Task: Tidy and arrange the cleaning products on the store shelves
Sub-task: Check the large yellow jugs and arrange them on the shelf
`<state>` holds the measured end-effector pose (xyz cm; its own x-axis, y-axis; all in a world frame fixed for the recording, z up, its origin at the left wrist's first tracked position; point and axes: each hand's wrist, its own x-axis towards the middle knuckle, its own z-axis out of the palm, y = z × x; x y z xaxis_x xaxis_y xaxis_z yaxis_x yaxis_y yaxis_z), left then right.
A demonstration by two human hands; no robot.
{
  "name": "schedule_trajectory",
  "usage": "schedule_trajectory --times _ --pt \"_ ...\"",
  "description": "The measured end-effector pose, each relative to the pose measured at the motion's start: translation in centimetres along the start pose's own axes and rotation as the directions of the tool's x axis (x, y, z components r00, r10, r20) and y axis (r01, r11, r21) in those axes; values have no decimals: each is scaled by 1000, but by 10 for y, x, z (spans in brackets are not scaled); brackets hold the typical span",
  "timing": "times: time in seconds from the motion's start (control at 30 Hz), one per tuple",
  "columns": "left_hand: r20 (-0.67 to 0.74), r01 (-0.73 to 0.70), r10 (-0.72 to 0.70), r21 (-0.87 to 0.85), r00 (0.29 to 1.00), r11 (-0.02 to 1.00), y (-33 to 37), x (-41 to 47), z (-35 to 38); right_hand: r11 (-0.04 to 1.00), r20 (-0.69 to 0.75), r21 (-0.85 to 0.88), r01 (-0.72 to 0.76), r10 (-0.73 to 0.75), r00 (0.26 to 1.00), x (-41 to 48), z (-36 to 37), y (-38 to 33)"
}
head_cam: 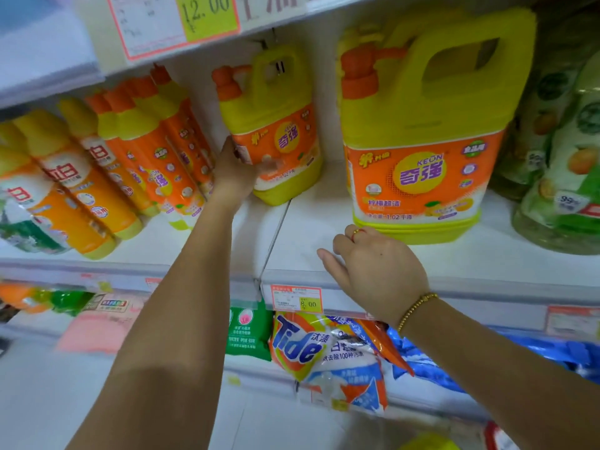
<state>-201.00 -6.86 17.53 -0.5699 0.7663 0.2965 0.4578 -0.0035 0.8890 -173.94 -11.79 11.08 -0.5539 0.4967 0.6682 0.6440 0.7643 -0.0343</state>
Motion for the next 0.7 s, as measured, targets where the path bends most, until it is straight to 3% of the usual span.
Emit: schedule_trajectory --times 0.1,0.2,0.3,0.47,0.57,0.63,0.7 --pt "-83 -63 66 44 994 997 24 -47 -6 998 -8 57 2 -2 1000 1 -4 0" --pt "-76 -153 162 106 984 983 35 -91 -17 990 2 129 -52 52 999 1 -10 0" --pt "-31 -234 241 146 970 961 41 -129 -29 960 135 254 -113 81 988 0 -18 2" --pt "-29 -280 300 284 953 917 53 -180 -54 930 292 360 -74 -37 956 -4 -42 2" --pt "-7 -333 356 342 934 879 71 -220 -67 796 274 557 -238 95 957 -7 -61 -3" --pt "-6 -358 387 365 922 859 87 -246 -75 606 342 693 -391 201 918 -8 -84 -16" --pt "-3 -375 406 381 914 845 104 -273 -82 374 406 810 -451 197 892 -15 -108 -30"
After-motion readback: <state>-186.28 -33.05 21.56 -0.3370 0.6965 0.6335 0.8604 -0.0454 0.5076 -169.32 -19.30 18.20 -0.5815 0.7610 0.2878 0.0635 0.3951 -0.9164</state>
